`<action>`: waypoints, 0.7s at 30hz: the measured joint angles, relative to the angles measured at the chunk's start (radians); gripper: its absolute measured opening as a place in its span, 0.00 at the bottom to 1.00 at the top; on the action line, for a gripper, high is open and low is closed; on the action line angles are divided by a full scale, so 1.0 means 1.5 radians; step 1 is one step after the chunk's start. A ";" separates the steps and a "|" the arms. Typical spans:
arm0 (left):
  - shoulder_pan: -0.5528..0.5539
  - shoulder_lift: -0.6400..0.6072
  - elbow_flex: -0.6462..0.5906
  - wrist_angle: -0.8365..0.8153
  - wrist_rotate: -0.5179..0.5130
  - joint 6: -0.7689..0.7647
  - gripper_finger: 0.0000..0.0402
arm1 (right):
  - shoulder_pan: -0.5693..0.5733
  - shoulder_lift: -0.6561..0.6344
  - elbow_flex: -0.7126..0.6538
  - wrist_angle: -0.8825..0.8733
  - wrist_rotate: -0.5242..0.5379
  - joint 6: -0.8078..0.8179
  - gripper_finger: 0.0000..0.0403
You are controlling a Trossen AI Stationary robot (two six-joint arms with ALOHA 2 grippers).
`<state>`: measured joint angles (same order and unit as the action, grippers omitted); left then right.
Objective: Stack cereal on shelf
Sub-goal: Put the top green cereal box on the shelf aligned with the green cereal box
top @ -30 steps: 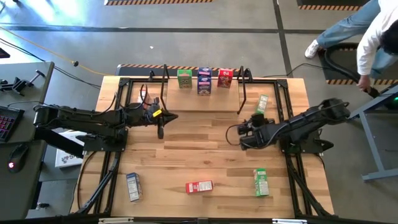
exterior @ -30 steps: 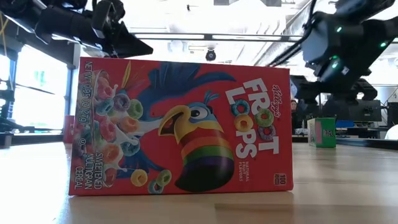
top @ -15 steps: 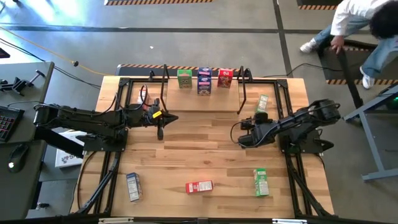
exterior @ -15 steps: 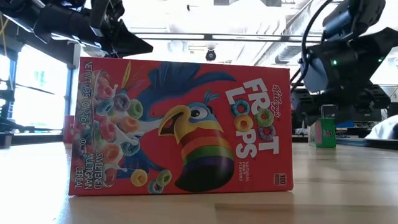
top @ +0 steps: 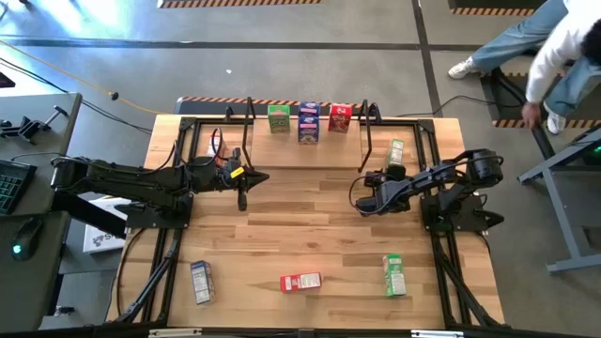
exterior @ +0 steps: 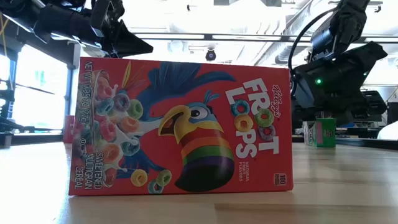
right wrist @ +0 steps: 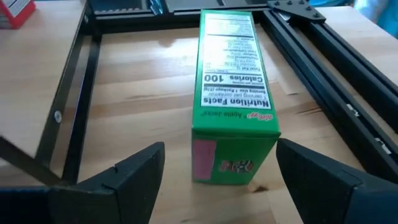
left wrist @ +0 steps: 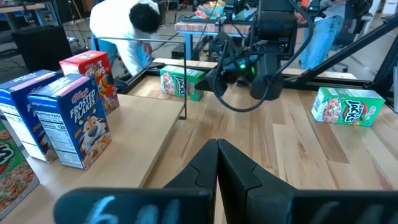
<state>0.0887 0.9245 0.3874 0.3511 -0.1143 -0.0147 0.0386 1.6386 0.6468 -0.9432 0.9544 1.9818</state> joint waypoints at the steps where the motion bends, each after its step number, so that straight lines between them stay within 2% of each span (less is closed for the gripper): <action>1: 0.000 0.000 0.000 0.000 0.000 0.000 0.00 | 0.003 -0.001 0.000 -0.005 -0.002 0.000 0.74; 7: 0.000 0.000 0.000 0.000 0.000 0.000 0.00 | 0.018 -0.003 0.000 -0.091 -0.036 0.065 0.74; 10: 0.000 0.000 0.000 0.000 0.000 0.000 0.00 | 0.017 -0.003 -0.001 -0.100 -0.025 0.091 0.74; 21: 0.000 0.000 0.000 0.001 -0.001 0.000 0.00 | -0.046 -0.003 -0.001 -0.055 0.026 0.024 0.74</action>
<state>0.0887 0.9245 0.3874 0.3523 -0.1150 -0.0145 -0.0308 1.6344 0.6460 -1.0261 0.9931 2.0185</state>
